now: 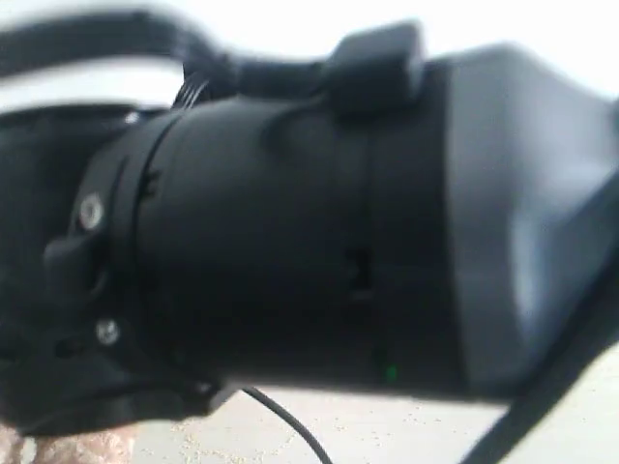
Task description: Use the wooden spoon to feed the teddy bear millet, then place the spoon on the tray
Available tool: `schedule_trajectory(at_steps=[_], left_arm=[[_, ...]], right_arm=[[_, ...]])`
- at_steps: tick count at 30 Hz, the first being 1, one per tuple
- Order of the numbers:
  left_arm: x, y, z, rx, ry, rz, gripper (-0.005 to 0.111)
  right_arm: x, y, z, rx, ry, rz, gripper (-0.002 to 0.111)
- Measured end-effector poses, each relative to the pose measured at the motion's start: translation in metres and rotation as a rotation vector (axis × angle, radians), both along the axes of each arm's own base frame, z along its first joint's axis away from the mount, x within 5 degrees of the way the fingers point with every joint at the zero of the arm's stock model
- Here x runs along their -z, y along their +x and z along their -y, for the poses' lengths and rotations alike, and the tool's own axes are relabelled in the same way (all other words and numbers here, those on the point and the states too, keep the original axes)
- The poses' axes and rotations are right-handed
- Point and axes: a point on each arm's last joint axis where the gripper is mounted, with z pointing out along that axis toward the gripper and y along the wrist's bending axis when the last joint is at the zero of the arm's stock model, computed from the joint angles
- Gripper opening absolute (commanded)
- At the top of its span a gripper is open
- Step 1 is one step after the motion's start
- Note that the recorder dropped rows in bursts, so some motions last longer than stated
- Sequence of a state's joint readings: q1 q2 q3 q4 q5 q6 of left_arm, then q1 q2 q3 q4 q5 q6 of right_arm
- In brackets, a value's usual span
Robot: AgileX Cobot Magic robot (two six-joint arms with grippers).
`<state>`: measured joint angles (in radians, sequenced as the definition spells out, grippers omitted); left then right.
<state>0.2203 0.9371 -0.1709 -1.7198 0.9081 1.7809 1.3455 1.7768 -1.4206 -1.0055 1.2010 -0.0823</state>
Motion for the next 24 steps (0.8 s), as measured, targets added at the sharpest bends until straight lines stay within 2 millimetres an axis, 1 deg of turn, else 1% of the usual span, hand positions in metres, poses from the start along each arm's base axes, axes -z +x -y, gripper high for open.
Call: schedule_trajectory(at_steps=[5,8,11,12,17,19,21,24], left_arm=[[0.000,0.000,0.000,-0.003,-0.001,0.000,0.005],[0.000,0.000,0.000,-0.003,-0.001,0.000,0.005],[0.000,0.000,0.000,-0.004,-0.002,0.000,0.005],[0.000,0.000,0.000,-0.004,-0.002,0.000,0.005],[0.000,0.000,0.000,-0.002,-0.006,0.002,0.005],[0.000,0.000,0.000,-0.002,-0.006,0.002,0.005],[-0.001,0.000,0.000,0.001,-0.008,0.003,0.005],[-0.001,0.000,0.000,0.001,-0.008,0.003,0.005]], right_arm=[[-0.002,-0.003,-0.003,-0.004,-0.007,0.049,0.000],[-0.007,-0.014,-0.004,-0.025,0.009,0.060,0.000],[-0.017,-0.025,-0.003,-0.051,0.038,0.067,0.000],[-0.020,-0.025,-0.001,-0.051,0.045,0.070,0.000],[-0.020,-0.016,0.003,-0.029,0.047,0.068,0.000],[-0.019,-0.013,0.010,-0.015,0.047,0.053,0.000],[-0.022,-0.016,0.023,-0.007,0.060,0.034,0.000],[-0.027,-0.020,0.034,0.002,0.083,0.008,0.000]])
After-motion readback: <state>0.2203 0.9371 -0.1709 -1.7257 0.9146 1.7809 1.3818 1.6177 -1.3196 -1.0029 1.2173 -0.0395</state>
